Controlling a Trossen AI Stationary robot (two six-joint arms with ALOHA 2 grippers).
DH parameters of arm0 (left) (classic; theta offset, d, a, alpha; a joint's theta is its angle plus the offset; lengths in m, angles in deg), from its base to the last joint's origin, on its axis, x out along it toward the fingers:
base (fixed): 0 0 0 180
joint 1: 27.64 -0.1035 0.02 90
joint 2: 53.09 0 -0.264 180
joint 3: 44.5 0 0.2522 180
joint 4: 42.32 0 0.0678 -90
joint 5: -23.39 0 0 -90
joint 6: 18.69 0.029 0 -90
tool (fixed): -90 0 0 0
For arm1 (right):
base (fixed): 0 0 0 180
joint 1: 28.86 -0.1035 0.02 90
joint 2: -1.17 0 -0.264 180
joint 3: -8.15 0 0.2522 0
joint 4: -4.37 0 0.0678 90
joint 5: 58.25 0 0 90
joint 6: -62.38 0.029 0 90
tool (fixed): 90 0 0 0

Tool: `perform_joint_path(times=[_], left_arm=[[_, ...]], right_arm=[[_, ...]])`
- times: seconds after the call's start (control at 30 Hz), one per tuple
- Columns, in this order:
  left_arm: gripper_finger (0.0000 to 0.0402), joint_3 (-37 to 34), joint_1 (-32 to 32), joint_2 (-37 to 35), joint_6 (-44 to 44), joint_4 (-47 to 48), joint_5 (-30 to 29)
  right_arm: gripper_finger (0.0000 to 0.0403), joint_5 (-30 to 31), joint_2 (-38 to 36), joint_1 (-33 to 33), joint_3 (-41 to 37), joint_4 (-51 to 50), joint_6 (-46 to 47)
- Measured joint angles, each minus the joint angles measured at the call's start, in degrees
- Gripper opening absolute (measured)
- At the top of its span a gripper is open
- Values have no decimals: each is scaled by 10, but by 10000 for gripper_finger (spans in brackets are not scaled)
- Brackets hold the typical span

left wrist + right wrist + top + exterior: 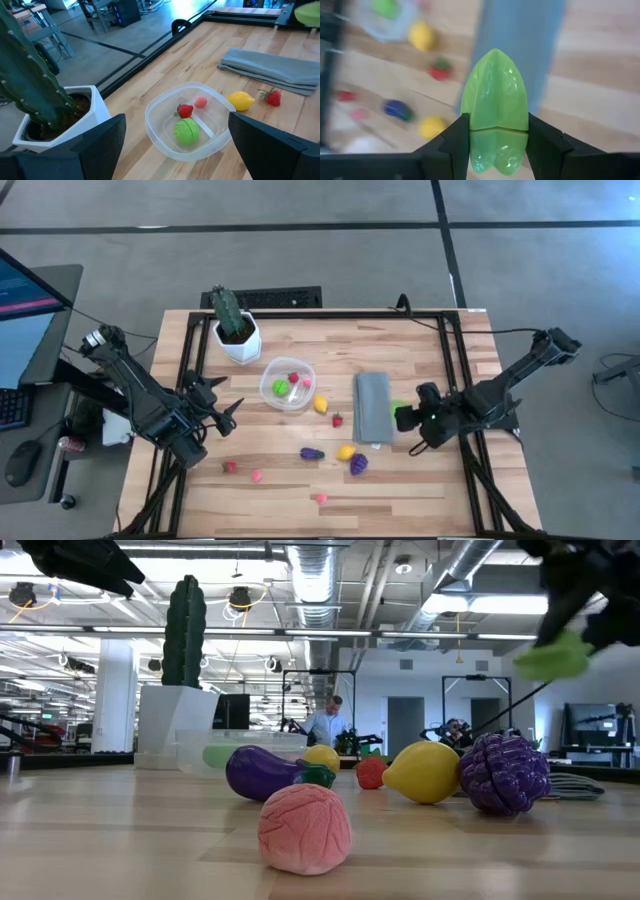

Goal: Pick and placing Produce into tupperware
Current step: Put the green starfruit into the transparent container

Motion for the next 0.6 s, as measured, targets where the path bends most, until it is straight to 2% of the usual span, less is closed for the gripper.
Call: perform_joint_path(times=[0.17,0.27,0.47,0.6], left_arm=[[343,0,0,0,0,0,-1],[343,0,0,0,0,0,-6],[343,0,-3,0,0,0,-10],[343,0,-8,0,-2,0,-11]], right_arm=[[183,76,-34,1,0,57,-64],[175,100,-48,9,0,98,-116],[189,95,-57,57,1,213,-254],[187,61,-54,102,1,292,-343]])
